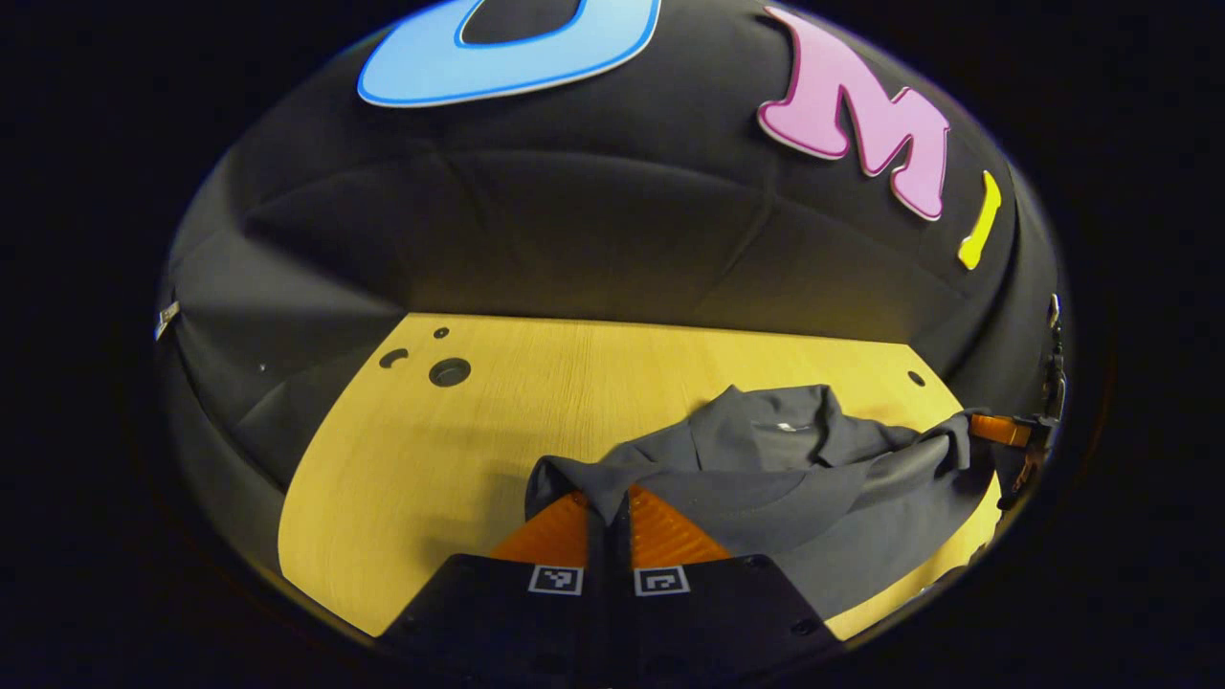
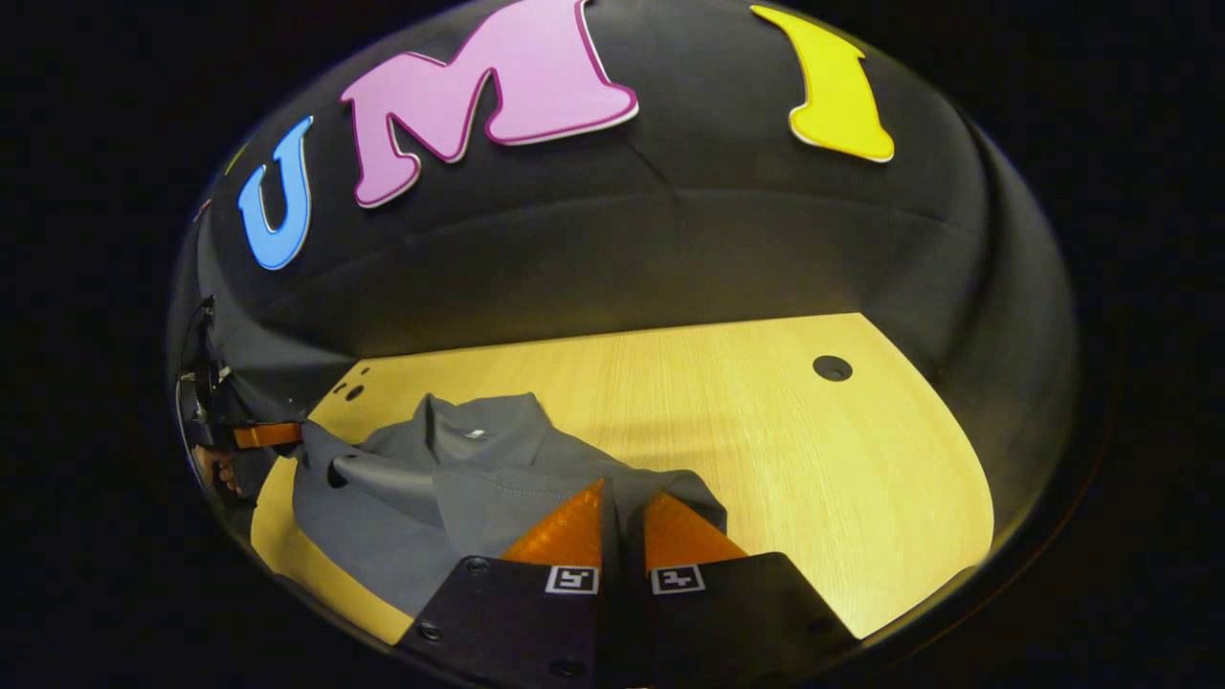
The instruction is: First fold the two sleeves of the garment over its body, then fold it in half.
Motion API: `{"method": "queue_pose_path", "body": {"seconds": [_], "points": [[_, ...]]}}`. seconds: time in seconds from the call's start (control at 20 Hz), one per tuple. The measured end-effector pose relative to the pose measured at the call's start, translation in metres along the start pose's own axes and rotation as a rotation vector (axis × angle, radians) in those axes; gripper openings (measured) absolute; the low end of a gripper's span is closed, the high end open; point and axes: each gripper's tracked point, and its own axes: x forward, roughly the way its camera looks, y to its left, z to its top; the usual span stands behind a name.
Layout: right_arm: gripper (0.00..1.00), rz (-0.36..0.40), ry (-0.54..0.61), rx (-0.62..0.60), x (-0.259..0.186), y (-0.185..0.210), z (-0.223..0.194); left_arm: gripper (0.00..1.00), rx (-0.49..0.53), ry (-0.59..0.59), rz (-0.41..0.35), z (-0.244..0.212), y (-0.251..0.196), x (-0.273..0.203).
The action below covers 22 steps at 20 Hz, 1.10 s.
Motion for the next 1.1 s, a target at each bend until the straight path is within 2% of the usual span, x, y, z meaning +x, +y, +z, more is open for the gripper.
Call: {"method": "queue_pose_path", "body": {"seconds": [0.1, 0.15, 0.35, 0.55, 0.65, 0.7, 0.8, 0.85, 0.9, 0.95, 1.0, 1.05, 1.1], "points": [[0.05, -0.005, 0.022, -0.005, 0.017, -0.004, -0.011, 0.05, -0.010, 0.031, 0.010, -0.012, 0.005, 0.018], [0.05, -0.007, 0.037, -0.001, 0.023, -0.005, -0.016, 0.09, -0.012, 0.046, 0.017, -0.019, 0.006, 0.025], [0.05, -0.020, 0.090, -0.002, 0.043, -0.010, -0.036, 0.05, -0.010, 0.091, 0.046, -0.034, 0.009, 0.045], [0.05, -0.029, 0.138, -0.015, 0.054, -0.010, -0.054, 0.05, 0.024, 0.142, 0.078, -0.051, 0.007, 0.058], [0.09, -0.028, 0.173, -0.016, 0.056, -0.009, -0.064, 0.06, 0.046, 0.152, 0.089, -0.056, 0.006, 0.061], [0.15, -0.027, 0.185, -0.013, 0.057, -0.008, -0.068, 0.08, 0.057, 0.153, 0.095, -0.057, 0.006, 0.062], [0.19, -0.045, 0.191, -0.017, 0.058, -0.012, -0.068, 0.14, 0.068, 0.145, 0.106, -0.057, 0.008, 0.063], [0.24, -0.054, 0.196, -0.009, 0.058, -0.015, -0.068, 0.16, 0.072, 0.146, 0.111, -0.058, 0.008, 0.061], [0.37, -0.061, 0.197, 0.000, 0.054, -0.016, -0.067, 0.20, 0.083, 0.148, 0.123, -0.056, 0.009, 0.061], [0.41, -0.067, 0.193, -0.002, 0.051, -0.018, -0.065, 0.20, 0.101, 0.156, 0.136, -0.057, 0.011, 0.059], [0.39, -0.074, 0.188, -0.013, 0.049, -0.019, -0.063, 0.30, 0.121, 0.161, 0.143, -0.056, 0.012, 0.057], [0.50, -0.077, 0.186, -0.028, 0.046, -0.020, -0.063, 0.34, 0.138, 0.164, 0.154, -0.055, 0.012, 0.055], [0.53, -0.077, 0.187, -0.046, 0.041, -0.019, -0.063, 0.41, 0.153, 0.167, 0.161, -0.053, 0.011, 0.052]]}}
